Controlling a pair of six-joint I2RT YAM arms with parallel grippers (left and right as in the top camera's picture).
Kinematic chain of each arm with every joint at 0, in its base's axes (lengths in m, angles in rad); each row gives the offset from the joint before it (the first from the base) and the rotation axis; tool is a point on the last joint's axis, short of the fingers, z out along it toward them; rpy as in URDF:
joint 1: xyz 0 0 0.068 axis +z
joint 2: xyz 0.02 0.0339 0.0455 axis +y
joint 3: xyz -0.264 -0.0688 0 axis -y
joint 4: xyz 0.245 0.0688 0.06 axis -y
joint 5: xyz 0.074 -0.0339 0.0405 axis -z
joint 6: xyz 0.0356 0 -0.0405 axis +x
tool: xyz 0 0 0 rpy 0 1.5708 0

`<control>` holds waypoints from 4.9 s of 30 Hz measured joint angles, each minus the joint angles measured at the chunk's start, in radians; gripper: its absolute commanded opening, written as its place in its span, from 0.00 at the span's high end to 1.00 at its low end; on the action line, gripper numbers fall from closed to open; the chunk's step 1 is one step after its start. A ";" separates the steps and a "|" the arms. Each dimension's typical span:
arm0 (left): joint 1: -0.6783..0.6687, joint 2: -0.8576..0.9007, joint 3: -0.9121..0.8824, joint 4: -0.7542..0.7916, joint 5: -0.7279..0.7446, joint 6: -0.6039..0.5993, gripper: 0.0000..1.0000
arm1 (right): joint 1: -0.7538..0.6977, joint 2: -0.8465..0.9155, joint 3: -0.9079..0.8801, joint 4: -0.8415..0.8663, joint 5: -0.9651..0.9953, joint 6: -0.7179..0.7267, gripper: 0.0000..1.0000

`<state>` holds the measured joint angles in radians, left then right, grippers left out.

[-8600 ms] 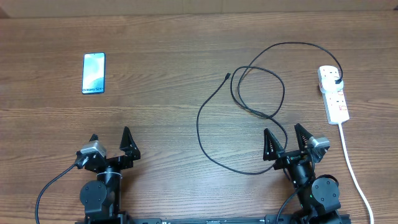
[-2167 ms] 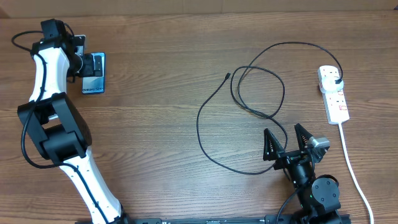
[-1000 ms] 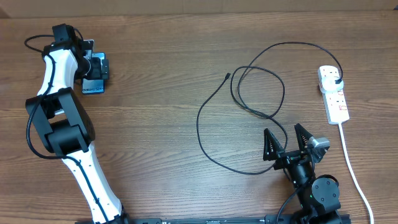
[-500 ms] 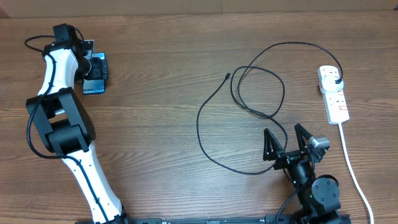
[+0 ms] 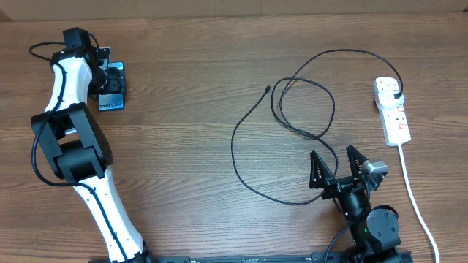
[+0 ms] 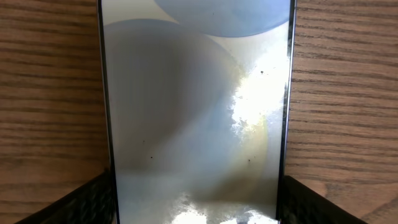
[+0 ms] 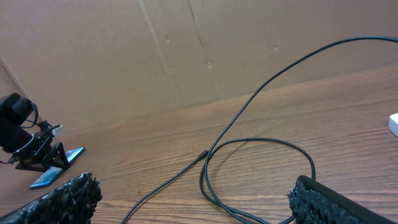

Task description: Plug charger to phone and switch on socket

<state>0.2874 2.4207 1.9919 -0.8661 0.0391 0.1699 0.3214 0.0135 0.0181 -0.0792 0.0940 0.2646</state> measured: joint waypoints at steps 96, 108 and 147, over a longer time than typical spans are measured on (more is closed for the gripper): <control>-0.489 0.066 0.433 -0.820 0.624 -0.915 0.96 | 0.000 0.000 0.000 0.000 0.000 0.000 0.00; -0.471 0.066 0.433 -0.820 0.622 -0.886 0.96 | 0.000 0.000 0.000 0.000 0.000 0.000 0.00; -0.592 0.066 0.433 -0.689 0.152 -0.825 0.96 | 0.000 0.003 0.000 0.011 -0.343 0.684 0.00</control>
<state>-0.3042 2.4863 2.4245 -1.5555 0.1913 -0.6548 0.3214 0.0162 0.0181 -0.0677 -0.2493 0.9489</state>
